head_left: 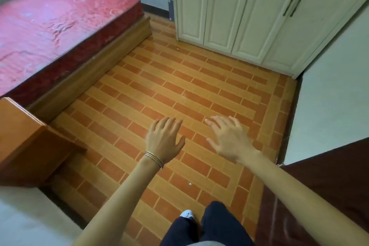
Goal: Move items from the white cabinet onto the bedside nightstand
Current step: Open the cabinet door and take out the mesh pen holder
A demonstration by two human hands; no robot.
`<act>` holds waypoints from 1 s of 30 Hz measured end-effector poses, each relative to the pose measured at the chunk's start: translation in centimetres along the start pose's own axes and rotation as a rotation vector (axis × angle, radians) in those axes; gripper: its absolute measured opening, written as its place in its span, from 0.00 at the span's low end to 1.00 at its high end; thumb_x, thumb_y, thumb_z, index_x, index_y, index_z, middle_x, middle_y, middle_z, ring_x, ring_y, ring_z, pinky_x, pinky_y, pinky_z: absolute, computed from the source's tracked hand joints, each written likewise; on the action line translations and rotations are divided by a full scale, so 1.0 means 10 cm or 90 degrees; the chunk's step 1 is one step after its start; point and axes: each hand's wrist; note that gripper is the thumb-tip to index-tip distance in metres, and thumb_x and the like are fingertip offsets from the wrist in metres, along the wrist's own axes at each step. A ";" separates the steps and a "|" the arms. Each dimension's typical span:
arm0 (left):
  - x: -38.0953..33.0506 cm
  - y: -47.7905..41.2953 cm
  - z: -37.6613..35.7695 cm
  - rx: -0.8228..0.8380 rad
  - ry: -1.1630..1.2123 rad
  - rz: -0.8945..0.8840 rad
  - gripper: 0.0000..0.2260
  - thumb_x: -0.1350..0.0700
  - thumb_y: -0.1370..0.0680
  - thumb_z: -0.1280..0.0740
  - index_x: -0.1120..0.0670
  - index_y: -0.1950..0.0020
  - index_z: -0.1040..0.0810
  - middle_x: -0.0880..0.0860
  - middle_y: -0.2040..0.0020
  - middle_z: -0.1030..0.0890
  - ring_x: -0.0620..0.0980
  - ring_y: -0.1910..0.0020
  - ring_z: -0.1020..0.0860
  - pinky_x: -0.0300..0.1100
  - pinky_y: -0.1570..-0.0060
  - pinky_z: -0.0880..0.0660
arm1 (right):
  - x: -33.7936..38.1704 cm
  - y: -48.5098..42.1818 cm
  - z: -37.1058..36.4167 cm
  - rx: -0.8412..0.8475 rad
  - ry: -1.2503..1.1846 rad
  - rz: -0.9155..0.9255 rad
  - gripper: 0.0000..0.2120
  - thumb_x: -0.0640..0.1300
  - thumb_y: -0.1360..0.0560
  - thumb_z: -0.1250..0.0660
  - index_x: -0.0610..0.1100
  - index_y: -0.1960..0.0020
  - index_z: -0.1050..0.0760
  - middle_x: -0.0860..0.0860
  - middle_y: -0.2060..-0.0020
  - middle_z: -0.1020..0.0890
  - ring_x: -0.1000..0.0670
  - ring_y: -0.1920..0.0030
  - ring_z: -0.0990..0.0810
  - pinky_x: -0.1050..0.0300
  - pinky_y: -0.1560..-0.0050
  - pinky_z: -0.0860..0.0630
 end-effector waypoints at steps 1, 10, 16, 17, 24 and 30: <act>0.03 -0.06 0.02 -0.005 -0.001 -0.009 0.23 0.43 0.26 0.40 0.56 0.38 0.23 0.56 0.44 0.19 0.58 0.44 0.22 0.55 0.45 0.26 | -0.02 -0.03 0.01 -0.015 0.005 -0.002 0.27 0.55 0.25 0.38 0.44 0.29 0.34 0.45 0.34 0.28 0.47 0.33 0.32 0.42 0.33 0.38; 0.06 -0.63 -0.10 -0.014 0.002 -0.032 0.26 0.42 0.26 0.46 0.55 0.37 0.24 0.55 0.43 0.20 0.57 0.42 0.23 0.54 0.43 0.28 | -0.34 -0.40 0.00 -0.054 0.011 -0.017 0.26 0.53 0.27 0.35 0.44 0.32 0.32 0.45 0.37 0.25 0.46 0.36 0.28 0.42 0.36 0.34; 0.02 -1.32 -0.32 0.007 0.011 -0.025 0.24 0.42 0.26 0.41 0.55 0.37 0.24 0.56 0.43 0.20 0.57 0.42 0.23 0.55 0.44 0.27 | -0.87 -0.89 0.01 -0.050 0.008 -0.007 0.26 0.52 0.28 0.33 0.43 0.33 0.30 0.44 0.39 0.24 0.45 0.38 0.26 0.42 0.38 0.32; 0.00 -1.48 -0.33 0.006 0.011 -0.023 0.24 0.42 0.26 0.42 0.55 0.37 0.24 0.56 0.44 0.20 0.57 0.42 0.23 0.55 0.44 0.27 | -1.00 -1.00 0.05 -0.045 0.009 -0.009 0.26 0.52 0.28 0.33 0.43 0.33 0.30 0.44 0.39 0.24 0.45 0.37 0.26 0.42 0.37 0.33; -0.15 -2.63 -0.32 -0.015 0.007 -0.010 0.22 0.45 0.27 0.37 0.56 0.37 0.24 0.57 0.42 0.20 0.59 0.42 0.23 0.55 0.44 0.27 | -1.95 -1.84 0.45 -0.050 0.015 0.013 0.26 0.52 0.24 0.38 0.44 0.29 0.35 0.45 0.33 0.29 0.47 0.32 0.32 0.44 0.32 0.39; -0.23 -3.41 -0.31 -0.018 0.006 -0.003 0.24 0.44 0.26 0.43 0.55 0.37 0.24 0.57 0.40 0.21 0.58 0.40 0.24 0.55 0.44 0.26 | -2.55 -2.37 0.63 -0.060 0.031 0.027 0.26 0.53 0.24 0.39 0.46 0.28 0.36 0.46 0.32 0.30 0.47 0.32 0.33 0.46 0.32 0.40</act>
Point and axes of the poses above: each hand's wrist, its own y-axis away from the middle knuckle, its own z-axis out of the back of the hand, x = y × z
